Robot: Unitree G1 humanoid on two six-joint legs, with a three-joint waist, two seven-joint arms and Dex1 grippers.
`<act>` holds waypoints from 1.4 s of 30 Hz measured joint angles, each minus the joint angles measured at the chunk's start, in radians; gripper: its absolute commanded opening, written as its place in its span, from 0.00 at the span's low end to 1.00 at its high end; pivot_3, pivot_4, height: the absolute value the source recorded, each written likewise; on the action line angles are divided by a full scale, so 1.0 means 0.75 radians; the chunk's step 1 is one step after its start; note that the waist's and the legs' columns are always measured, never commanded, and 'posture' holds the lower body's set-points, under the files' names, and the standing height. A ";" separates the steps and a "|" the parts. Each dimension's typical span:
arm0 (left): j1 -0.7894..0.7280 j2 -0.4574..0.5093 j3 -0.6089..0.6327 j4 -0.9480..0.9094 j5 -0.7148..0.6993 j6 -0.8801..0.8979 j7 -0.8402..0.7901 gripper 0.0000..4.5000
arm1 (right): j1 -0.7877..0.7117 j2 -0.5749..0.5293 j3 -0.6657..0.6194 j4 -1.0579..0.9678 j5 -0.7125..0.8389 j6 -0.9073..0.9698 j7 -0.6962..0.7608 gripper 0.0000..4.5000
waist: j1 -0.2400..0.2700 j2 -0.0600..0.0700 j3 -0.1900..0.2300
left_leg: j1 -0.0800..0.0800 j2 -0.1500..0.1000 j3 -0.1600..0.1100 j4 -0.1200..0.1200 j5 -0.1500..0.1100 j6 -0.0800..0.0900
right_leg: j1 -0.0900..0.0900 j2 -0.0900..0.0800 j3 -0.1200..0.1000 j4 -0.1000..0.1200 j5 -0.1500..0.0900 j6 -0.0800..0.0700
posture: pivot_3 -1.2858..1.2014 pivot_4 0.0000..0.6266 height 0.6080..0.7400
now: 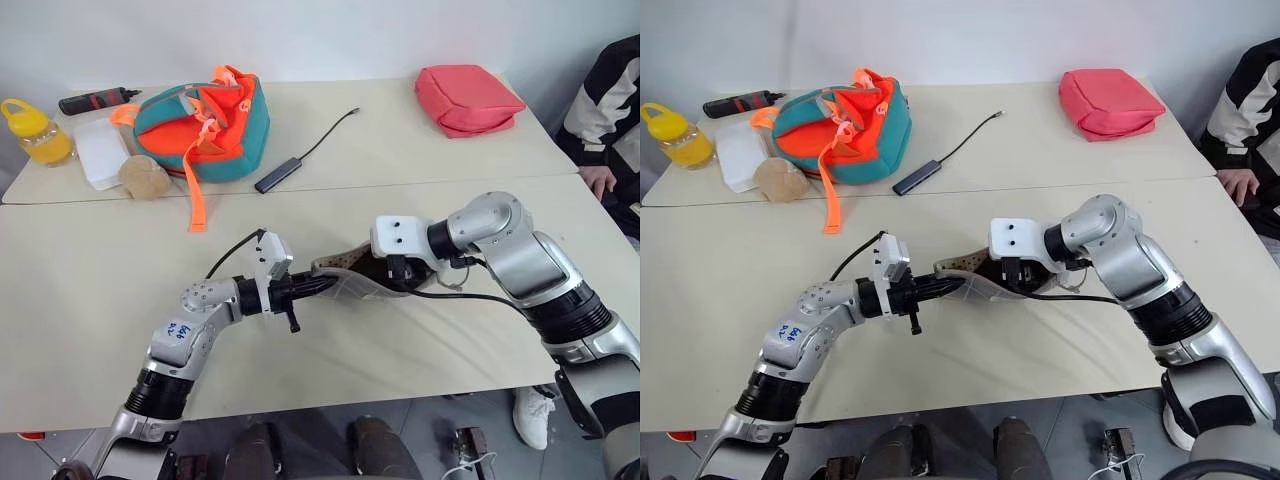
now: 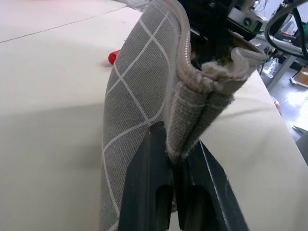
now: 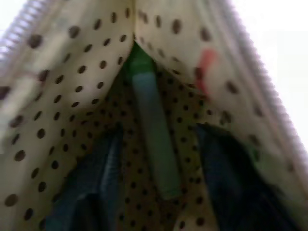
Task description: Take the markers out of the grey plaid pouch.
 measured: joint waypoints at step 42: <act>-0.002 -0.004 0.006 0.026 -0.013 -0.027 -0.004 0.00 | 0.051 -0.138 -0.104 -0.044 0.015 -0.017 0.117 0.10 | 0.005 -0.001 0.000 | 0.000 0.000 0.000 -0.003 -0.001 -0.001 | 0.002 0.000 0.000 -0.008 0.000 0.000 | 0.52 0.24 1.00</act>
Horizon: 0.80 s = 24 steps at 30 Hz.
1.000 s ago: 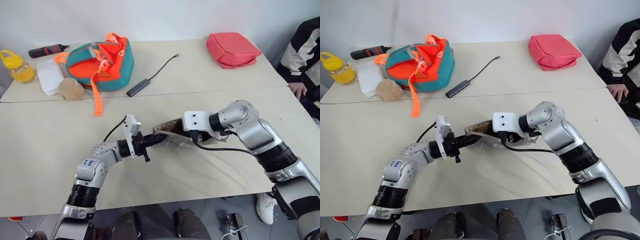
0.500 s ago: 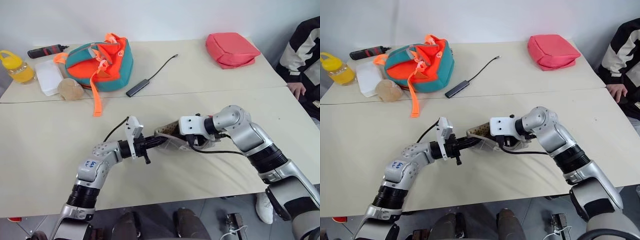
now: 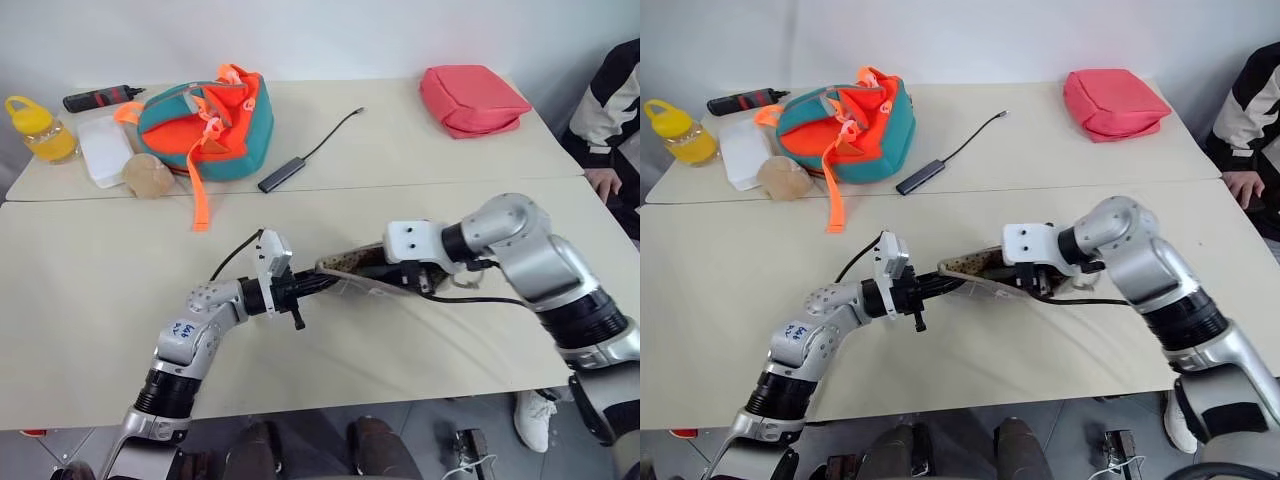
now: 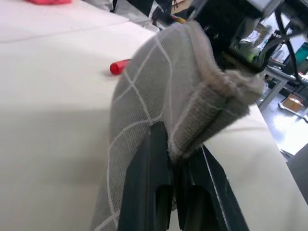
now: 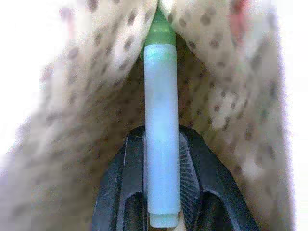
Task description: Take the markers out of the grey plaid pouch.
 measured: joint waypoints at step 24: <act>-0.172 0.288 0.126 0.356 0.506 -0.708 0.197 0.00 | -0.068 0.041 -0.220 0.025 0.238 0.029 -0.130 0.10 | -0.004 -0.001 0.000 | -0.001 0.001 0.004 -0.001 -0.001 0.000 | -0.006 0.000 0.001 0.000 0.000 0.000 | 0.52 0.24 1.00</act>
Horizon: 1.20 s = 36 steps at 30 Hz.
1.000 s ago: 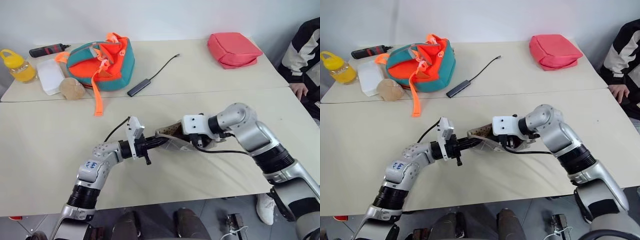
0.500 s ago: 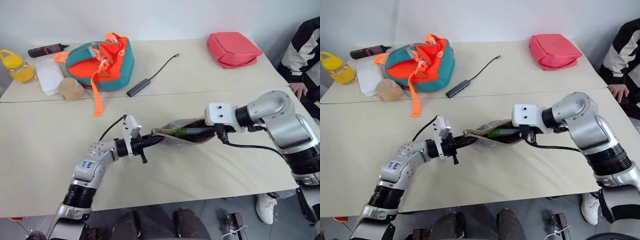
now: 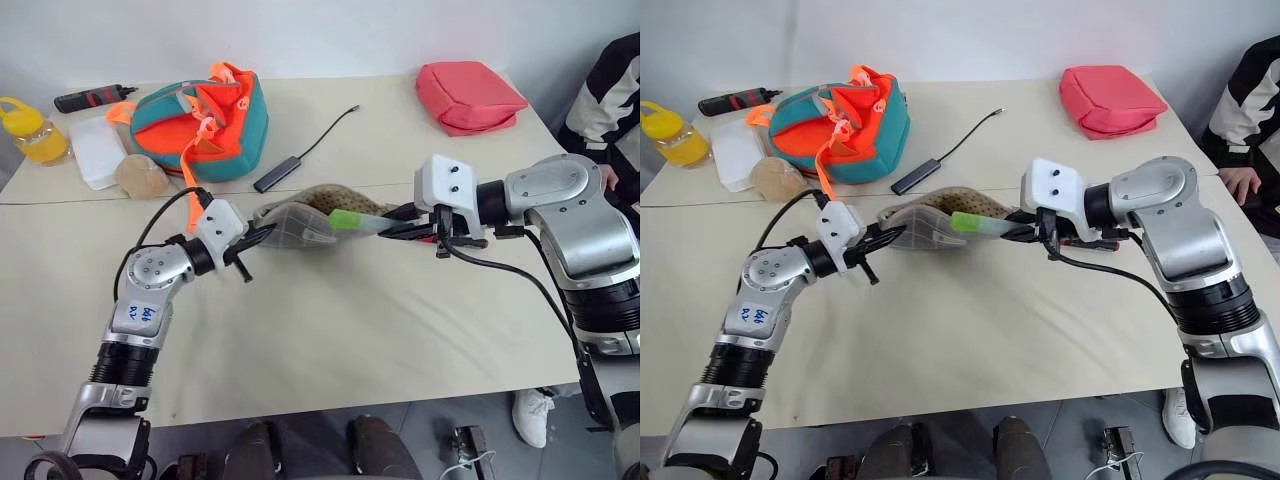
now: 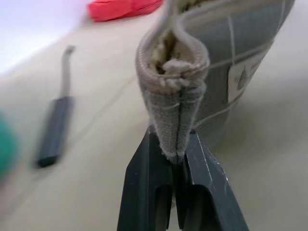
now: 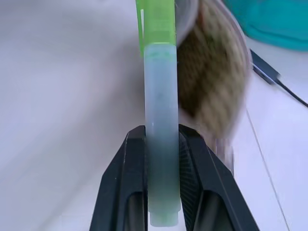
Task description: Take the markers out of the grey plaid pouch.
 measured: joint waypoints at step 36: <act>0.541 0.022 0.278 -0.482 -0.570 0.256 -0.150 0.96 | 0.476 0.135 -0.336 0.003 0.295 -0.010 -0.281 1.00 | 0.000 -0.002 0.001 | 0.001 0.004 0.003 0.000 -0.003 -0.003 | -0.001 0.002 0.001 0.007 0.000 0.000 | 0.52 0.24 1.00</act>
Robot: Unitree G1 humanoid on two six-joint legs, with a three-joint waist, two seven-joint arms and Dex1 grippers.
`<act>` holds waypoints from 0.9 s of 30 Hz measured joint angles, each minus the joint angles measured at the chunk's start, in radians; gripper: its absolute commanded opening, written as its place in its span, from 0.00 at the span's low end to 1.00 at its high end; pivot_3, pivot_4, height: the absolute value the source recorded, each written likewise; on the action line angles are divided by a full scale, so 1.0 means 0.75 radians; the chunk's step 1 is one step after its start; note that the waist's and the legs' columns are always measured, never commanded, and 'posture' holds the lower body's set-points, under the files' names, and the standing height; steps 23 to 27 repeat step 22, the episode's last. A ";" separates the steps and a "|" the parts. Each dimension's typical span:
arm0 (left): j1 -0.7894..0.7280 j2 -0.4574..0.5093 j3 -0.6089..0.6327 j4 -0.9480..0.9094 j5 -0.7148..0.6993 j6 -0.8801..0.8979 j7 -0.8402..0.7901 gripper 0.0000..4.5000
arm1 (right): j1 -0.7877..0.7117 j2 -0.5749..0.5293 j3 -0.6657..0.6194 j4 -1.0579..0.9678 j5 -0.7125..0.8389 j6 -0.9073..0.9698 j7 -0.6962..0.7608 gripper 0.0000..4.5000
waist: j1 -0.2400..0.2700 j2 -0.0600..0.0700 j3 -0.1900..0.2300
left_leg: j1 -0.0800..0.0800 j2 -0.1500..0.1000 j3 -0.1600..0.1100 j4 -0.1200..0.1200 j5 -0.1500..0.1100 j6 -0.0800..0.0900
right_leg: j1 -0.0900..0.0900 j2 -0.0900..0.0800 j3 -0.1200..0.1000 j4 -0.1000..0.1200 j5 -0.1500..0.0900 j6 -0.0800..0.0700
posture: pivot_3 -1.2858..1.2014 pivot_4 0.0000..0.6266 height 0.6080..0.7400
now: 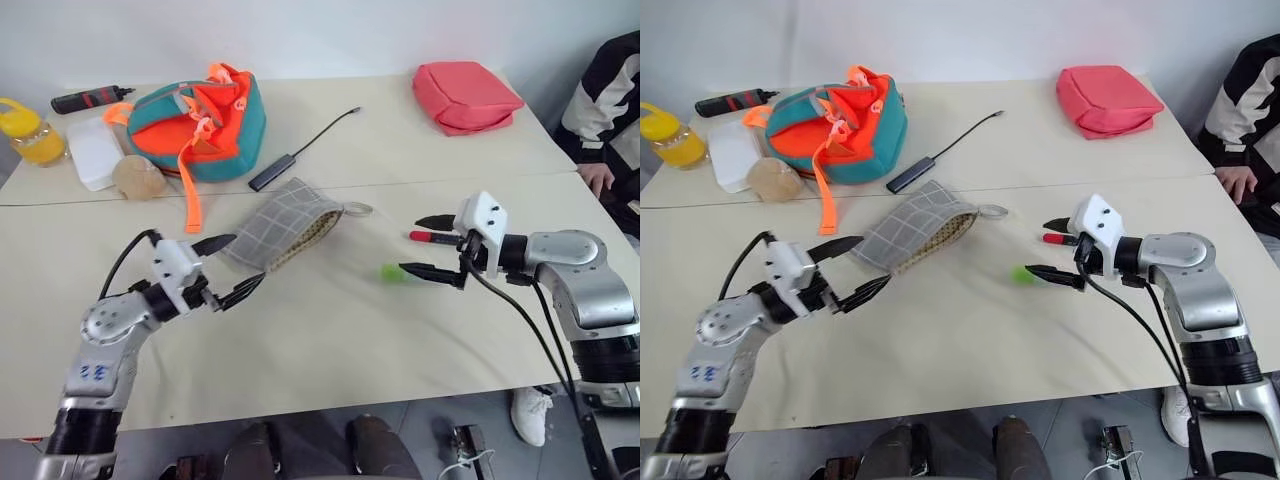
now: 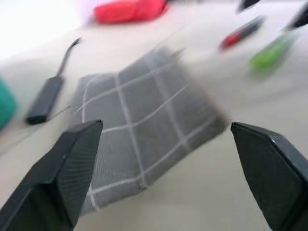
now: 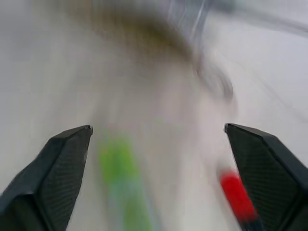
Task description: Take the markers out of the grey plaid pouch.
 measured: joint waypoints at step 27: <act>0.483 -0.065 0.318 -0.044 0.007 0.028 0.146 0.96 | 0.672 0.123 -0.389 0.113 0.006 -0.637 -0.156 1.00 | 0.031 -0.002 -0.002 | 0.007 -0.005 -0.006 -0.003 -0.003 0.003 | 0.021 -0.001 -0.004 -0.022 0.000 0.000 | 0.52 0.24 1.00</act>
